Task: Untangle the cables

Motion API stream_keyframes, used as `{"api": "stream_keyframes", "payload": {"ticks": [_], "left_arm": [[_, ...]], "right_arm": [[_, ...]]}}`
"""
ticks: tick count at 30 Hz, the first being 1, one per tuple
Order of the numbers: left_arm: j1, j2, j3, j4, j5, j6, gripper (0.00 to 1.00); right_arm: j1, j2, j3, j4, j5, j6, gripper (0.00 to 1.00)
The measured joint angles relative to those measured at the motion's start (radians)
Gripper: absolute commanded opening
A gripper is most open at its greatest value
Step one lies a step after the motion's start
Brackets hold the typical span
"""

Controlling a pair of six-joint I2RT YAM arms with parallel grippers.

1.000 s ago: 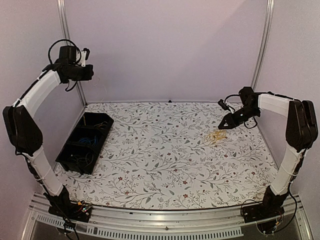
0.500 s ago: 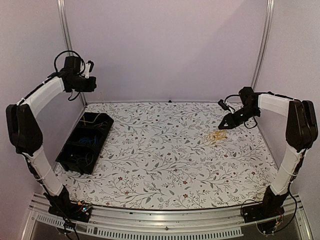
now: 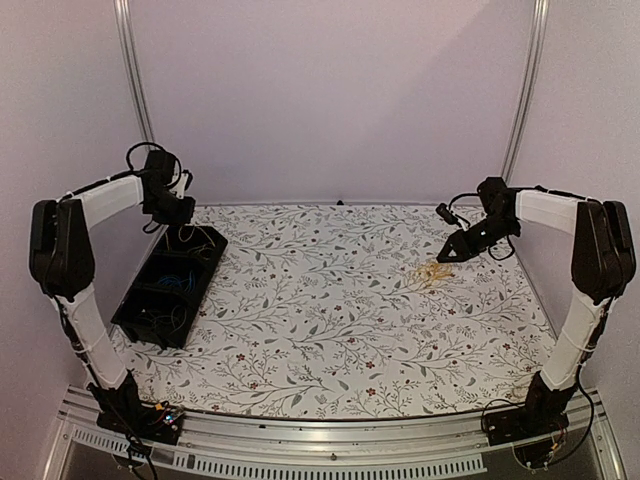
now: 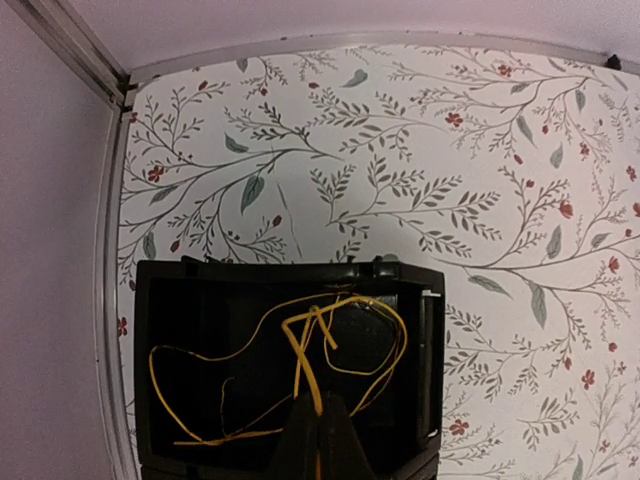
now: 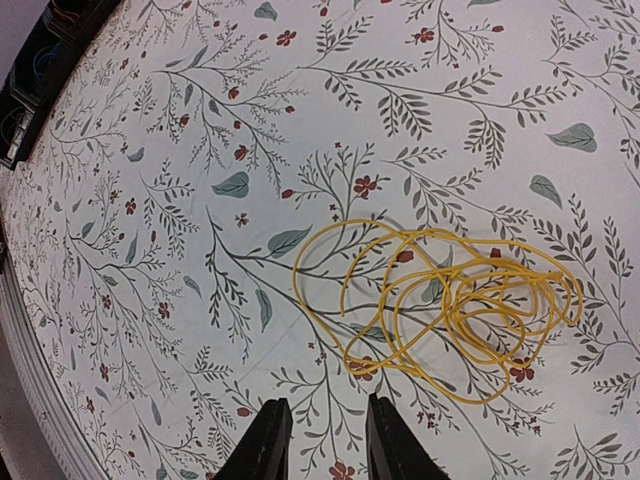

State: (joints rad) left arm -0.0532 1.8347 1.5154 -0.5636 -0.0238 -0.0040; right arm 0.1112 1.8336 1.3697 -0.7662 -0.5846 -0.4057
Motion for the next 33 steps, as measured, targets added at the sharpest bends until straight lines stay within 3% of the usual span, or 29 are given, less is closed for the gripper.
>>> {"api": "stream_keyframes", "payload": {"ticks": [8, 17, 28, 33], "left_arm": [[0.002, 0.180, 0.057, -0.124, -0.087, -0.024, 0.02], [0.003, 0.234, 0.150, -0.204, -0.123, -0.103, 0.34], [-0.023, 0.014, 0.137, -0.277, -0.176, -0.164, 0.45], [-0.135, -0.082, 0.167, -0.277, -0.168, -0.196, 0.44]], "right_arm": [[0.000, 0.000, -0.007, 0.000, 0.000, 0.000, 0.30], [0.000, 0.000, -0.008, 0.000, 0.008, -0.004, 0.30], [-0.026, 0.005, 0.048, -0.023, 0.059, -0.040, 0.30], [-0.038, 0.045, 0.103, -0.007, 0.076, -0.037, 0.29]]}}
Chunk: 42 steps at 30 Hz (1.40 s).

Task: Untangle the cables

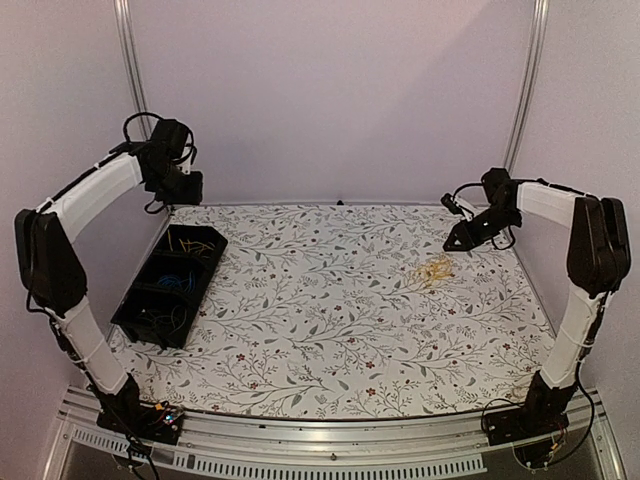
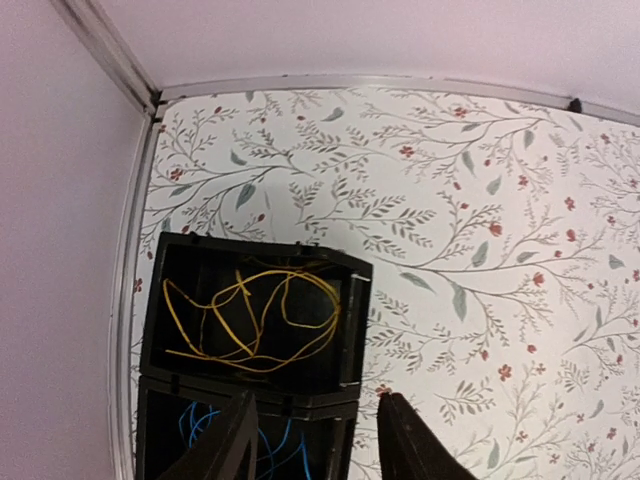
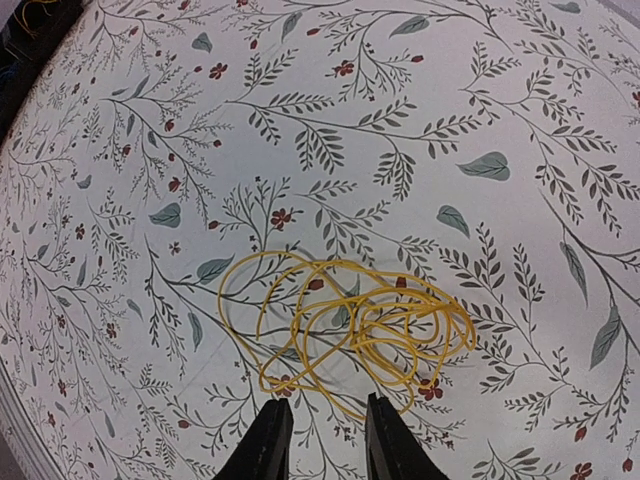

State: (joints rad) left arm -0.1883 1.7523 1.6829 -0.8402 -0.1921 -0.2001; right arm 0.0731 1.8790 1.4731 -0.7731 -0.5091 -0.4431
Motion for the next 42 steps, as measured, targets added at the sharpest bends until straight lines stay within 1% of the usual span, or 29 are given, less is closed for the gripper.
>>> {"api": "stream_keyframes", "payload": {"ticks": [3, 7, 10, 13, 17, 21, 27, 34, 42], "left_arm": [[-0.118, -0.024, 0.006, 0.043, 0.014, -0.011, 0.43], [-0.294, -0.016, 0.019, 0.108, 0.045, -0.019, 0.42], [-0.380, 0.018, 0.054, 0.134, 0.068, -0.032, 0.41], [-0.434, 0.072, 0.099, 0.157, 0.086, -0.045, 0.39], [-0.477, 0.140, 0.143, 0.169, 0.118, -0.062, 0.39], [-0.523, 0.198, 0.191, 0.173, 0.157, -0.069, 0.37], [-0.579, 0.255, 0.272, 0.189, 0.234, -0.099, 0.37], [-0.591, 0.262, 0.315, 0.218, 0.263, -0.116, 0.37], [-0.591, 0.269, 0.315, 0.219, 0.264, -0.124, 0.37]], "right_arm": [[-0.002, 0.037, 0.012, 0.013, 0.003, 0.002, 0.29], [-0.002, 0.090, 0.013, 0.030, 0.011, 0.010, 0.28], [-0.002, 0.118, 0.013, 0.049, 0.036, 0.017, 0.27], [-0.002, 0.133, 0.015, 0.063, 0.062, 0.023, 0.25], [-0.004, 0.135, 0.026, 0.081, 0.100, 0.030, 0.23], [-0.017, 0.135, 0.029, 0.107, 0.142, 0.035, 0.25], [-0.029, 0.190, 0.132, 0.094, 0.175, 0.031, 0.26], [-0.029, 0.273, 0.149, 0.078, 0.179, 0.018, 0.25], [-0.030, 0.278, 0.148, 0.074, 0.174, 0.013, 0.23]]}}
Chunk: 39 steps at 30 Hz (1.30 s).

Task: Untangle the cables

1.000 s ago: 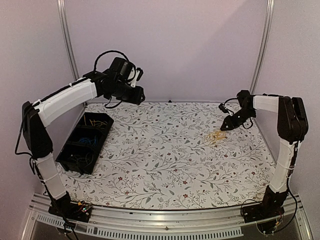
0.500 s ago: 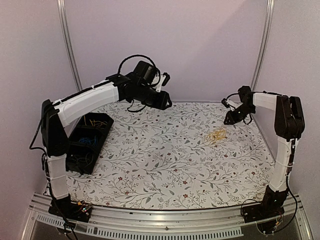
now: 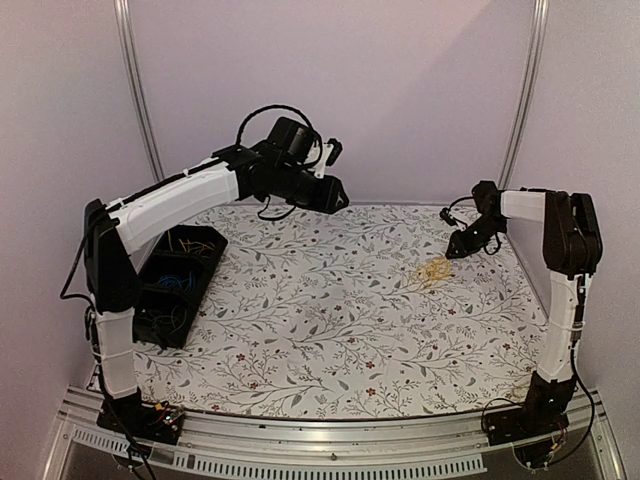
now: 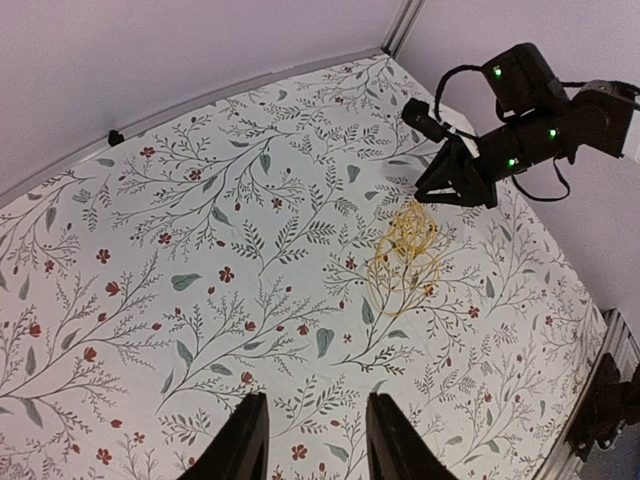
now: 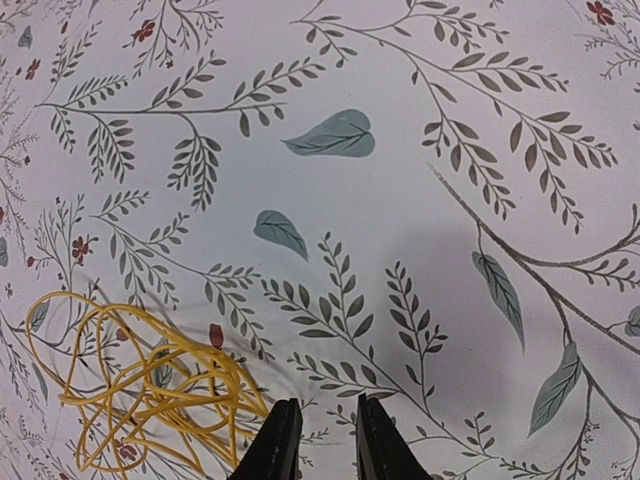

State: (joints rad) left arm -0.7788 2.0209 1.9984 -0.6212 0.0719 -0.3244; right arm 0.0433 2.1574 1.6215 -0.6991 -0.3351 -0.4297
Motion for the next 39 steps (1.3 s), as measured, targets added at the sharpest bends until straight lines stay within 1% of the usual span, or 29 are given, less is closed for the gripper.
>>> {"api": "stream_keyframes", "payload": {"ticks": [10, 21, 24, 28, 29, 32, 35, 39], "left_arm": [[0.000, 0.001, -0.002, 0.003, 0.000, -0.003, 0.37], [-0.002, 0.001, -0.005, 0.008, 0.000, -0.010, 0.37], [-0.002, 0.001, -0.007, 0.008, 0.000, -0.010, 0.37], [-0.002, 0.001, -0.007, 0.009, 0.000, -0.016, 0.37], [-0.002, 0.002, -0.007, 0.009, 0.000, -0.017, 0.37], [-0.002, 0.002, -0.007, 0.011, 0.001, -0.020, 0.37], [-0.002, 0.004, -0.007, 0.027, 0.010, -0.021, 0.40], [-0.011, 0.025, -0.007, 0.093, 0.054, -0.015, 0.46]], "right_arm": [[-0.011, -0.077, -0.050, -0.001, -0.069, -0.011, 0.24], [-0.011, -0.042, -0.037, -0.014, -0.114, -0.013, 0.22], [-0.011, -0.020, -0.037, -0.015, -0.116, -0.014, 0.18], [-0.011, 0.006, -0.031, -0.018, -0.117, -0.017, 0.02], [-0.011, 0.006, -0.030, -0.018, -0.119, -0.018, 0.00], [-0.011, 0.004, -0.027, -0.018, -0.127, -0.014, 0.00], [-0.011, -0.014, -0.027, -0.027, -0.145, -0.016, 0.00], [-0.005, -0.124, -0.027, -0.074, -0.200, -0.019, 0.00]]}}
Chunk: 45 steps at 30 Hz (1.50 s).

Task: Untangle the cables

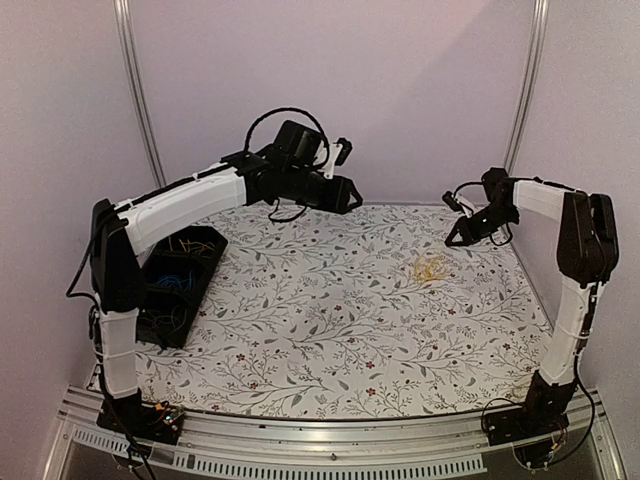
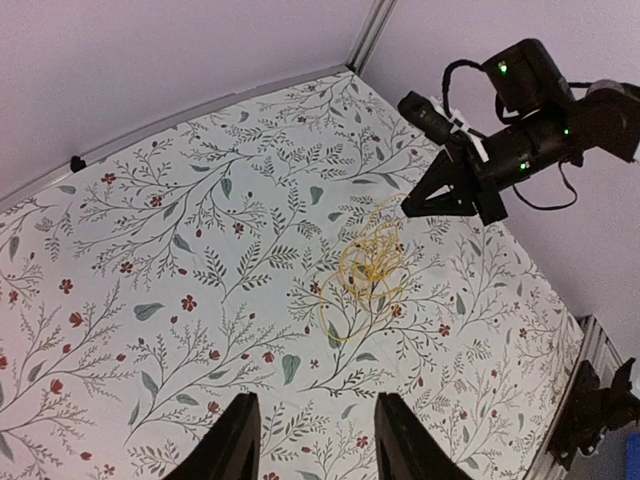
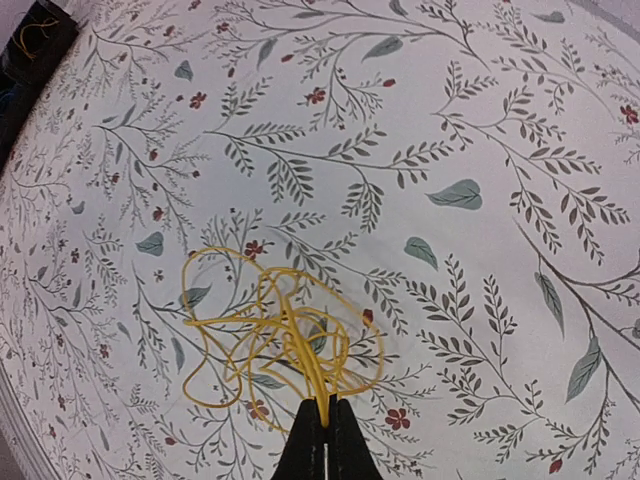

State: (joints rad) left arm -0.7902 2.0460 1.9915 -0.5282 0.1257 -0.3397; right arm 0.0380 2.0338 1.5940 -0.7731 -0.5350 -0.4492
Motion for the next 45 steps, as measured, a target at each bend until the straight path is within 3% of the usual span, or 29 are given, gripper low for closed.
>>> {"api": "stream_keyframes", "payload": {"ticks": [7, 13, 19, 22, 34, 45], "left_arm": [[-0.082, 0.097, 0.002, 0.195, 0.067, 0.034, 0.53], [-0.142, 0.248, 0.062, 0.354, 0.101, 0.026, 0.51], [-0.151, 0.365, 0.082, 0.501, 0.097, -0.026, 0.17], [-0.143, 0.393, 0.029, 0.577, 0.100, -0.066, 0.13], [-0.107, 0.303, -0.451, 0.687, 0.093, -0.121, 0.22], [-0.104, -0.019, -0.650, 0.709, 0.027, -0.102, 0.49]], "right_arm": [[0.064, -0.251, 0.047, -0.103, -0.134, -0.049, 0.00], [0.137, -0.278, 0.084, -0.183, -0.248, -0.071, 0.00], [0.138, -0.246, 0.241, -0.302, -0.363, -0.087, 0.00], [0.138, -0.249, 0.359, -0.340, -0.420, -0.092, 0.00], [0.130, -0.299, 0.515, -0.306, -0.493, -0.029, 0.00], [0.124, -0.275, 0.512, -0.287, -0.453, -0.020, 0.00]]}}
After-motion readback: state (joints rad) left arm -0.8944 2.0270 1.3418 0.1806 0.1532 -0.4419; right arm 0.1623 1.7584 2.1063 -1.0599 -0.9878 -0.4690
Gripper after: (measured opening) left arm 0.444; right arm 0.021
